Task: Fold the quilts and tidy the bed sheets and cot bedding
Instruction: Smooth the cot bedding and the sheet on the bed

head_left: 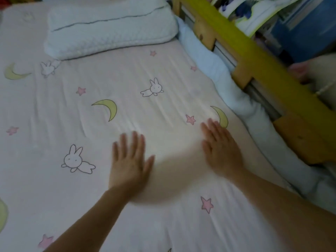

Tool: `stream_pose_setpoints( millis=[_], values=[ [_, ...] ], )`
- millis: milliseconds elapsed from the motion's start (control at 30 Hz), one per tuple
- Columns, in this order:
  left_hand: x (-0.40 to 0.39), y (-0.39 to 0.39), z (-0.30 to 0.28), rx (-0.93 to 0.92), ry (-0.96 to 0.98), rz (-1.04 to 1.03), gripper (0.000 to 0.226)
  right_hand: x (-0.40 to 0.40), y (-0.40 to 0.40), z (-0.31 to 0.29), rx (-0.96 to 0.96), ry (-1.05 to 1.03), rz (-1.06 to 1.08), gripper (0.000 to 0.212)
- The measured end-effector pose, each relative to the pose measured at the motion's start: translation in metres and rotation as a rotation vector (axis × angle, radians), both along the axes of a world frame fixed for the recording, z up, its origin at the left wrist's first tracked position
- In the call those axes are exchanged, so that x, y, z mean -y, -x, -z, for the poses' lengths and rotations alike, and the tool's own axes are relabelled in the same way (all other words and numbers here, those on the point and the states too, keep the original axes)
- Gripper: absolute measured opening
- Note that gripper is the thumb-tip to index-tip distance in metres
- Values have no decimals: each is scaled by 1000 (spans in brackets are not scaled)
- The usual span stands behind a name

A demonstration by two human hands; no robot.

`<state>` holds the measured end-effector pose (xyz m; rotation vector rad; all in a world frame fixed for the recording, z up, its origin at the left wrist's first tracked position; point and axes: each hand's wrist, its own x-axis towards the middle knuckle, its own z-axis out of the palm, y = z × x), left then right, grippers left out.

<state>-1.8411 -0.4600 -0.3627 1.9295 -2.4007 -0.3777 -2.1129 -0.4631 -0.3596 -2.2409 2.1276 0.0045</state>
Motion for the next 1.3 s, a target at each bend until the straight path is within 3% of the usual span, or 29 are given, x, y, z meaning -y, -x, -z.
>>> stream_pose_setpoints(
  millis=[67, 100, 200, 333, 533, 600, 667, 733, 767, 800, 867, 900, 967, 1000, 1033, 1100, 1167, 1200, 1267, 1300],
  values=[
    [-4, 13, -10, -144, -27, 431, 59, 7, 6, -8, 1, 10, 205, 66],
    [1, 8, -19, -187, -4, 398, 56, 12, -17, -15, 72, 47, 213, 63],
    [38, -43, -39, -181, 89, -180, 60, 29, -115, -22, 246, 117, -79, 55],
    [77, -130, -48, 21, 87, -326, 64, 62, -218, -24, 289, 32, -244, 58],
    [120, -229, -25, 136, -34, -554, 69, 114, -313, -4, 125, -72, -651, 62],
    [148, -250, -7, 171, -51, -477, 71, 156, -311, 5, 105, 32, -458, 58],
    [177, -258, 3, 209, -49, -210, 70, 196, -294, 9, 22, 79, -13, 57],
    [205, -265, 1, 160, -10, 109, 70, 219, -301, 4, 76, 37, 442, 59],
    [223, -273, -2, 133, 26, 225, 69, 228, -321, 3, 114, 77, 529, 61],
    [244, -285, -6, 105, 66, 275, 68, 238, -346, 3, 142, 120, 444, 62],
    [266, -314, -10, 112, 91, 220, 66, 236, -376, 3, 102, 122, 128, 63],
    [272, -333, -6, 116, 83, 124, 66, 240, -380, 4, 46, 103, 110, 64],
    [279, -362, 4, 57, -11, -149, 68, 257, -382, 8, 104, 91, 452, 70],
    [283, -367, 6, -24, -65, -283, 69, 261, -397, 8, 113, 66, 508, 73],
    [288, -369, 6, -108, -99, -373, 70, 261, -420, 8, 133, 92, 344, 73],
    [297, -372, 4, -245, -130, -421, 68, 246, -479, 14, 206, 44, -304, 64],
    [304, -383, 2, -390, -171, -382, 60, 255, -476, 15, 154, 68, -516, 60],
    [307, -393, 1, -444, -195, -349, 57, 267, -463, 11, 140, 90, -330, 60],
    [311, -415, 1, -487, -252, -270, 54, 279, -441, 4, 116, 57, 298, 68],
    [315, -426, -1, -498, -276, -236, 54, 275, -448, 4, 104, 29, 367, 72]
  ],
)
